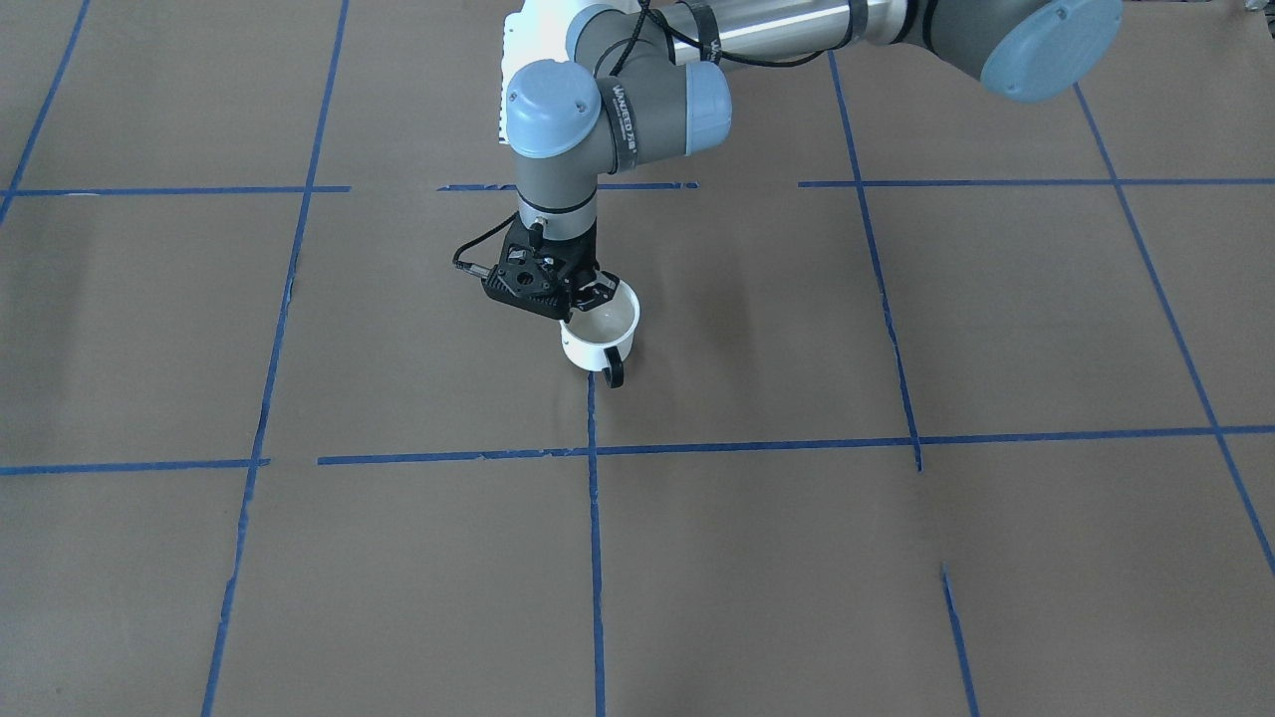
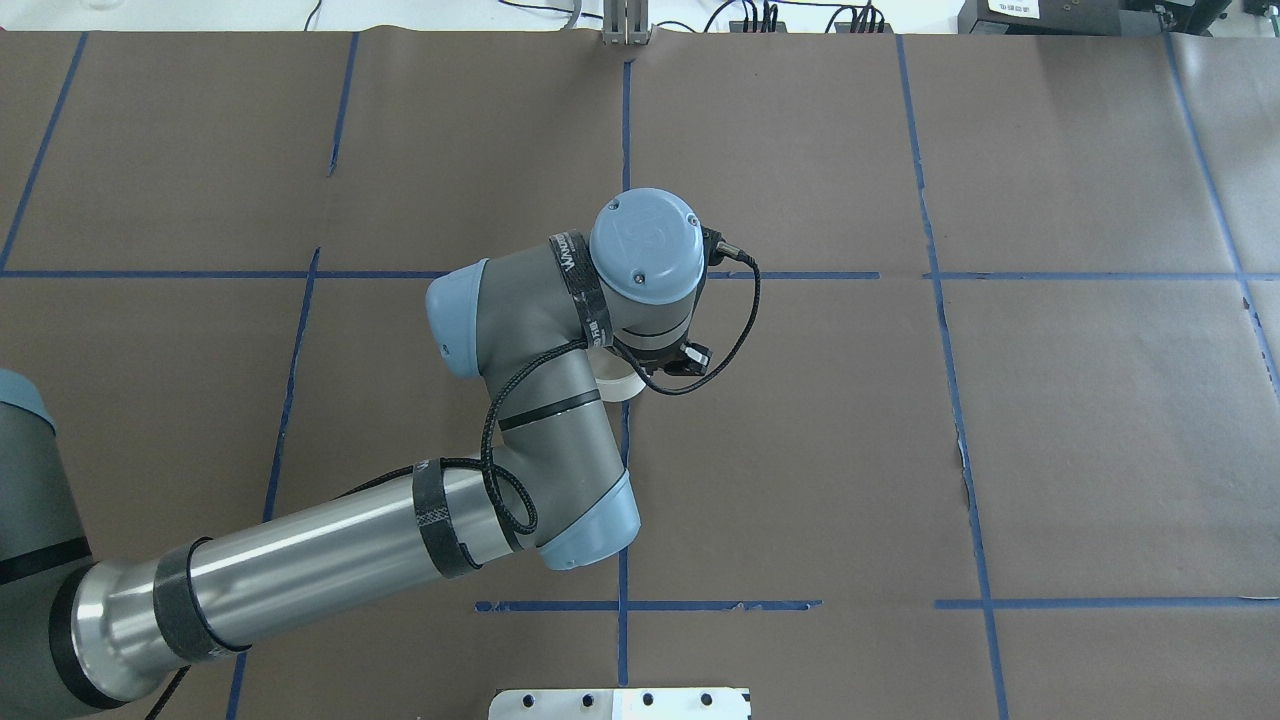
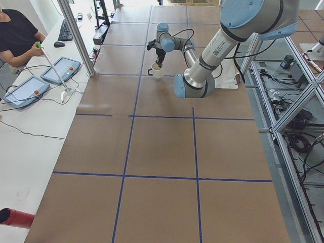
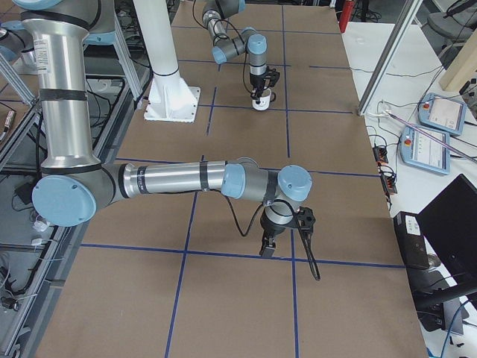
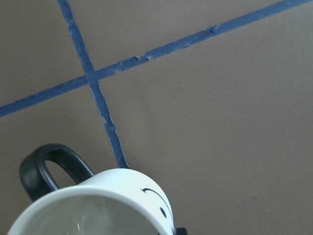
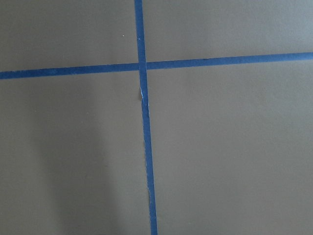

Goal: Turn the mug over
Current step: 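Carry the mug with the left gripper toward the table centre, rotating it upright, then lower the mug upright onto the table and open the left gripper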

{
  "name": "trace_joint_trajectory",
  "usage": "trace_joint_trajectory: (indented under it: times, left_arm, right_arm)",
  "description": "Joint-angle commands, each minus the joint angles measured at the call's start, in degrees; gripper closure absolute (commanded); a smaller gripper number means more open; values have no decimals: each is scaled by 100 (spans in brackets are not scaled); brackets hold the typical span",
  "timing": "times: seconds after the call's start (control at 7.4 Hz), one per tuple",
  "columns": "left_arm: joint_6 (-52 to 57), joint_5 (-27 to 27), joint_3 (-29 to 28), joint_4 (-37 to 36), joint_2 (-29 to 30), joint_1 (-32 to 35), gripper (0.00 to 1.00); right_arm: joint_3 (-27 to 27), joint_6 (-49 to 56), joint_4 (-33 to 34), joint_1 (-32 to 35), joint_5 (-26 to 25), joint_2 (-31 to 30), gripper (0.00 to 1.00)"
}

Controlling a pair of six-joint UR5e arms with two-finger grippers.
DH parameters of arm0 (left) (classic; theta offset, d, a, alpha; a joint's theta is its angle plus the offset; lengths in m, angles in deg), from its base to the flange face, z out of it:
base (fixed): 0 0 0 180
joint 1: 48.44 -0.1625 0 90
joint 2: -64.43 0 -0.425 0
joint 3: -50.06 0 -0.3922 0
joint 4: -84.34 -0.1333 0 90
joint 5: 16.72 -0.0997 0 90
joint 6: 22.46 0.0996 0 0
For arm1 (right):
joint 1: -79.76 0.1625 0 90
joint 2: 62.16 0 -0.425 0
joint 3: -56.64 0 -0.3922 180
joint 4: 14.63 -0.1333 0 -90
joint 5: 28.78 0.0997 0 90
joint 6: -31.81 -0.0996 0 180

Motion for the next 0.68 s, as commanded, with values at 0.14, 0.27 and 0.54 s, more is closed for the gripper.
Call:
trace_joint_trajectory:
  times: [0.14, 0.27, 0.54]
  left_arm:
    - [-128, -14, -18, 0, -1, -224, 1]
    - [-233, -40, -18, 8, -10, -244, 0]
    - [-234, -32, 60, -26, 8, -209, 0]
  right_arm:
    - [-1, 0, 0, 0, 0, -2, 0]
    - [7, 0, 0, 0, 0, -2, 0]
    - [-1, 0, 0, 0, 0, -2, 0]
